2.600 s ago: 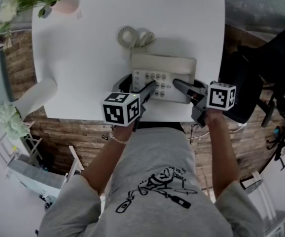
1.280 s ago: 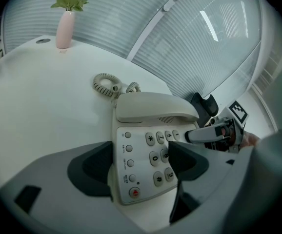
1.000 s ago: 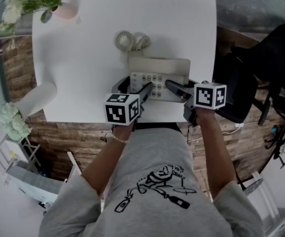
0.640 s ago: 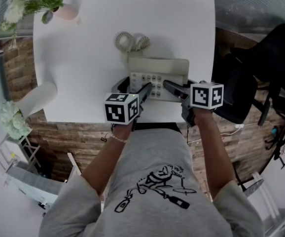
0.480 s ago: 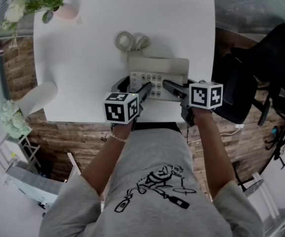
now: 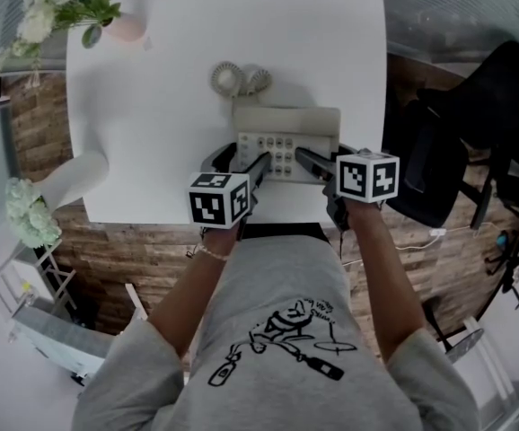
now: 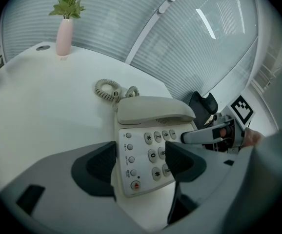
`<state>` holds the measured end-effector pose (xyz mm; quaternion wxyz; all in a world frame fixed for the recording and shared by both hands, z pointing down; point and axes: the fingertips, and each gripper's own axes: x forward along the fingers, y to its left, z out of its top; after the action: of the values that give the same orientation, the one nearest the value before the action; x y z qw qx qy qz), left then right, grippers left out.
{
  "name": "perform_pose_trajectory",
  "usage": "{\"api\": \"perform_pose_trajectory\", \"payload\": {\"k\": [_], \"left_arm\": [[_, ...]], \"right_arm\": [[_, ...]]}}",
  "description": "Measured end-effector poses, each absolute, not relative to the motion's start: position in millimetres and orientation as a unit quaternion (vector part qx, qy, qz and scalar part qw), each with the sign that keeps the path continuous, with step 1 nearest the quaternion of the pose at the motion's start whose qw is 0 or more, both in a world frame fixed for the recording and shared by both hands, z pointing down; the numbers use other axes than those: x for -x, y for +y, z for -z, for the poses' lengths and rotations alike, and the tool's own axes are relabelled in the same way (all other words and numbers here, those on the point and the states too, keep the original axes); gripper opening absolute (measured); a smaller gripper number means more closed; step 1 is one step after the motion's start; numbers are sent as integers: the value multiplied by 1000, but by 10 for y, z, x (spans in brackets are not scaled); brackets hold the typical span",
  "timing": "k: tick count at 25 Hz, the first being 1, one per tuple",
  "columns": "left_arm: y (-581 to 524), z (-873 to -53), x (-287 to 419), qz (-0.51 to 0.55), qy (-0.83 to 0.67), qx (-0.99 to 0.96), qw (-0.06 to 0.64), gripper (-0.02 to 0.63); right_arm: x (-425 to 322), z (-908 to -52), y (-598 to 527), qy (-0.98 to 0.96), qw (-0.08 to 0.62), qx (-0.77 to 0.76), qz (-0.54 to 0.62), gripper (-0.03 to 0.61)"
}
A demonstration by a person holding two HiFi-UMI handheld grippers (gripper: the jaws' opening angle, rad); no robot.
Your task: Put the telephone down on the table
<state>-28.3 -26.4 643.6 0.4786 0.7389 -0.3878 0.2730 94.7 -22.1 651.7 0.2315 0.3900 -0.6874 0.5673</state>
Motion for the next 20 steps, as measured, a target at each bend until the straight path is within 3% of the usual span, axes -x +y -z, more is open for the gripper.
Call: {"api": "perform_pose_trajectory", "payload": {"k": [14,20], "left_arm": [[-445,-5769,231,-248,-380,-788,417,195],[-525,-5303,198,-206,-372,-820,382,125]], "right_arm": [[-1159,-6198,-136,-703,272,-439,-490,328],[-1101,-5698,-253,-755,256,-442,-410,312]]}}
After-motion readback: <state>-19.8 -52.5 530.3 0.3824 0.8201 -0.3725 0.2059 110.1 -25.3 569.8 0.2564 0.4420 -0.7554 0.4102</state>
